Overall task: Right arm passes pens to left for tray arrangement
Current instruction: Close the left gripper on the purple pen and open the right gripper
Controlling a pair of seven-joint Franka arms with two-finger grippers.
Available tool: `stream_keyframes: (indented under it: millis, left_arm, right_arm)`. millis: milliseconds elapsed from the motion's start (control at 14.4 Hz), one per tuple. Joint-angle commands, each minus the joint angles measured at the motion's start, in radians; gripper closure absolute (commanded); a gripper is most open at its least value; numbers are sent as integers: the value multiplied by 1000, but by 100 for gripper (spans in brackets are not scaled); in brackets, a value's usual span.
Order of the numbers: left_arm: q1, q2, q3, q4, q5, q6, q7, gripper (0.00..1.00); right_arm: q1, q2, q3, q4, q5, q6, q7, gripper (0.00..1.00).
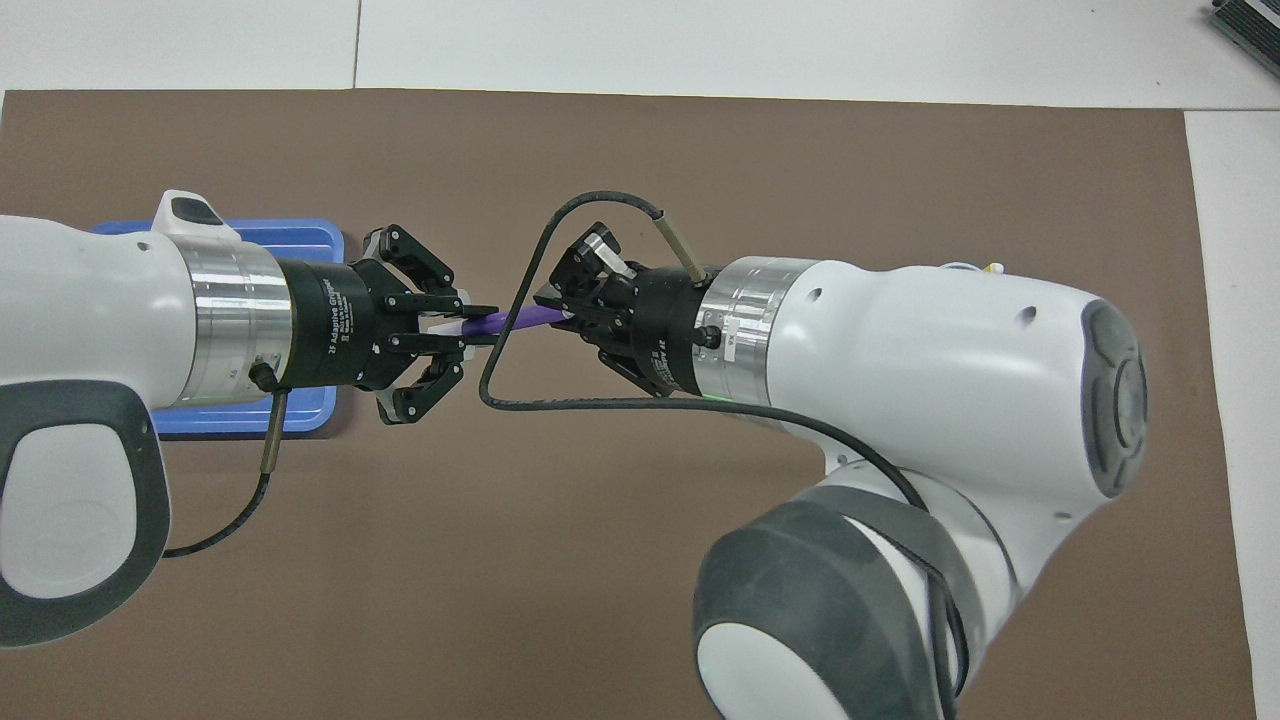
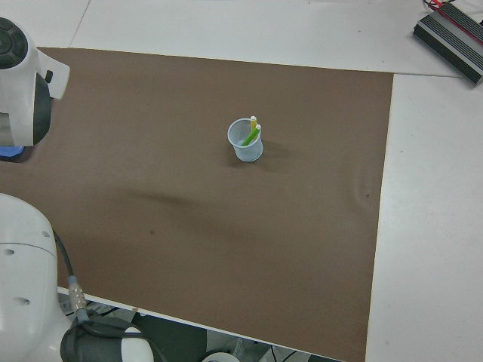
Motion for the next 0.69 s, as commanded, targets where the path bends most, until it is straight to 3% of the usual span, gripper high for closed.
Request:
stream_keyframes:
  millis: [0,69,277,623]
  left_arm:
    - [8,-16,4,-9,-18,-38,78,100]
    - [20,-18,4,-9,-18,-53,98,100]
    - [65,-27,4,-15,-15,-130,198,100]
    - [99,-68,5,-66,58,-274,563,100]
  right_arm:
    - [-11,-3,-2,-13,22,3,-19,37]
    - [-11,-5,-2,-13,22,2,-21,1]
    - [-14,-6,-10,-8,5,-49,-41,0]
    - [-102,-17,-13,2,-28,-222,-313,0]
